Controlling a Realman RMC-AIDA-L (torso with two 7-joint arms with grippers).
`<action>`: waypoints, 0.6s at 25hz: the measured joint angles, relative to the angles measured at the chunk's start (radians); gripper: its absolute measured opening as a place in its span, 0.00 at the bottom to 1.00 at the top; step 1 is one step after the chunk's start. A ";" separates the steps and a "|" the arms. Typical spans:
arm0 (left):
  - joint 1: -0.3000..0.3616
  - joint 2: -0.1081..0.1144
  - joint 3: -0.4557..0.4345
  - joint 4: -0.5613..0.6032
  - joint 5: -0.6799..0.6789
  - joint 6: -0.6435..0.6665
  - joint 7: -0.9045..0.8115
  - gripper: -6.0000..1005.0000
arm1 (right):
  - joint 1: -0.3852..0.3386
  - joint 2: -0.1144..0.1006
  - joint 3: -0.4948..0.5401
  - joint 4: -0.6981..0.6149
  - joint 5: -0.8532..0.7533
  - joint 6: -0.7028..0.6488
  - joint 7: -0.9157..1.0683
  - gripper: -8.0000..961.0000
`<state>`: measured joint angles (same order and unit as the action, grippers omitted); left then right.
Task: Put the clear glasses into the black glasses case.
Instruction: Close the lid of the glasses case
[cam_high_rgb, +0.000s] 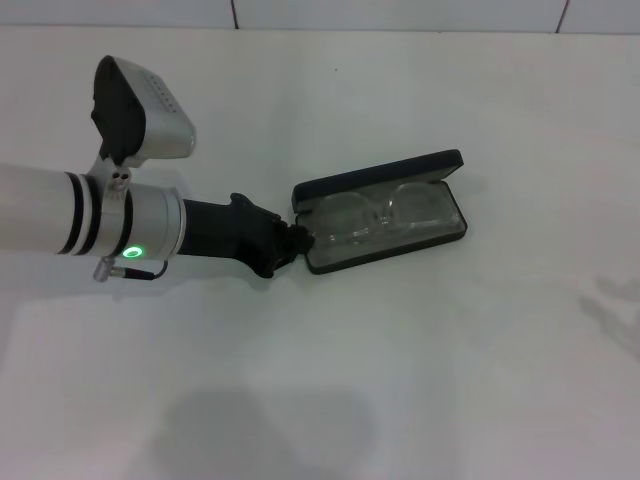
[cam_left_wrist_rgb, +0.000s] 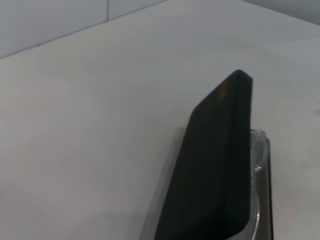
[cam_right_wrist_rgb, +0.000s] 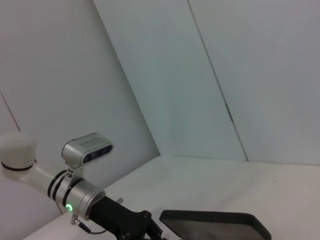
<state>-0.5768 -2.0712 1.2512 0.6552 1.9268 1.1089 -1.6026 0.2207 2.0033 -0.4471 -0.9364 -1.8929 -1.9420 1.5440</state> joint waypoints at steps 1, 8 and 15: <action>0.000 -0.001 0.000 0.003 0.000 0.002 0.001 0.13 | -0.001 0.000 0.002 0.002 0.000 0.000 -0.001 0.35; 0.058 0.010 -0.038 0.165 -0.007 0.146 -0.025 0.13 | -0.007 0.000 0.005 0.005 0.000 0.000 -0.007 0.35; 0.122 -0.003 -0.262 0.364 -0.096 0.398 -0.009 0.13 | -0.009 0.000 0.005 0.005 0.000 0.002 -0.008 0.35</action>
<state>-0.4544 -2.0746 0.9893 1.0194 1.8311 1.5066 -1.6112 0.2116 2.0033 -0.4418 -0.9311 -1.8928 -1.9402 1.5363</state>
